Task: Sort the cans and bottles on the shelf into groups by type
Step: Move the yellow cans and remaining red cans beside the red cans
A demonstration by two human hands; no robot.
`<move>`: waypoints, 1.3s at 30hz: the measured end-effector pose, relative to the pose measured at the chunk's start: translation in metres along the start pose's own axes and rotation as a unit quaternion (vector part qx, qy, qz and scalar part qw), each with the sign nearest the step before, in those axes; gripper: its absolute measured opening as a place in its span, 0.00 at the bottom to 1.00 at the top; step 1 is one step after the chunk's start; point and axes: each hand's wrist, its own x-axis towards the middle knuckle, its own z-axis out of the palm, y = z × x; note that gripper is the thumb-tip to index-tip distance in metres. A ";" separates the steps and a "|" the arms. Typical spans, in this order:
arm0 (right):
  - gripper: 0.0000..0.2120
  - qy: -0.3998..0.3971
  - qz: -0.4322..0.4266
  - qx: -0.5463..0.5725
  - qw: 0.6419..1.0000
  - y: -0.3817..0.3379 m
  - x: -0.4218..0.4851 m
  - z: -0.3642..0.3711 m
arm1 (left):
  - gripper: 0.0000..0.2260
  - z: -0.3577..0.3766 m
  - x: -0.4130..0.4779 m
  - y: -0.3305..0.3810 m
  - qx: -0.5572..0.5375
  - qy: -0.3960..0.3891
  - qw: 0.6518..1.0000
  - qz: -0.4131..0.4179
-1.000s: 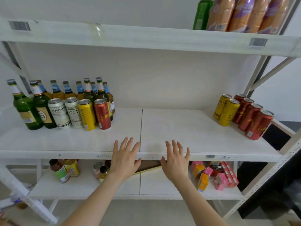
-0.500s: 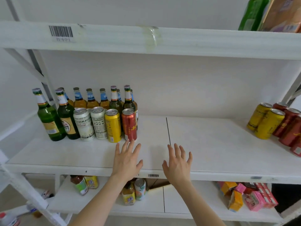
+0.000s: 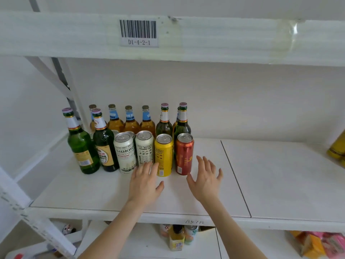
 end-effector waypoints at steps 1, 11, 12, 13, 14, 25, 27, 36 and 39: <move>0.33 0.006 0.007 0.018 1.000 -0.005 0.004 0.001 | 0.30 0.003 0.002 -0.006 -0.026 0.007 1.000 -0.003; 0.30 -0.004 0.052 0.321 0.946 -0.031 0.067 -0.002 | 0.30 0.045 0.036 0.000 -0.360 -0.025 0.925 -0.123; 0.29 -0.015 0.053 0.351 0.935 -0.032 0.071 -0.002 | 0.29 0.049 0.039 0.003 -0.376 -0.019 0.916 -0.140; 0.28 -0.023 0.057 0.373 0.926 -0.032 0.074 -0.001 | 0.29 0.052 0.043 0.005 -0.387 -0.015 0.908 -0.157; 0.28 -0.030 0.062 0.390 0.918 -0.032 0.076 0.000 | 0.28 0.055 0.046 0.007 -0.394 -0.014 0.903 -0.172; 0.25 -0.023 0.070 0.499 0.864 -0.012 0.079 -0.002 | 0.32 0.066 0.060 0.016 -0.531 -0.016 0.807 -0.256; 0.25 -0.020 0.065 0.526 0.848 -0.010 0.074 -0.004 | 0.33 0.067 0.057 0.016 -0.548 -0.020 0.797 -0.253; 0.20 -0.036 0.122 0.601 0.789 -0.014 0.047 -0.007 | 0.32 0.046 0.027 0.000 -0.544 -0.116 0.807 -0.200; 0.19 -0.036 0.146 0.609 0.779 -0.017 0.035 -0.008 | 0.31 0.035 0.016 -0.005 -0.557 -0.142 0.792 -0.207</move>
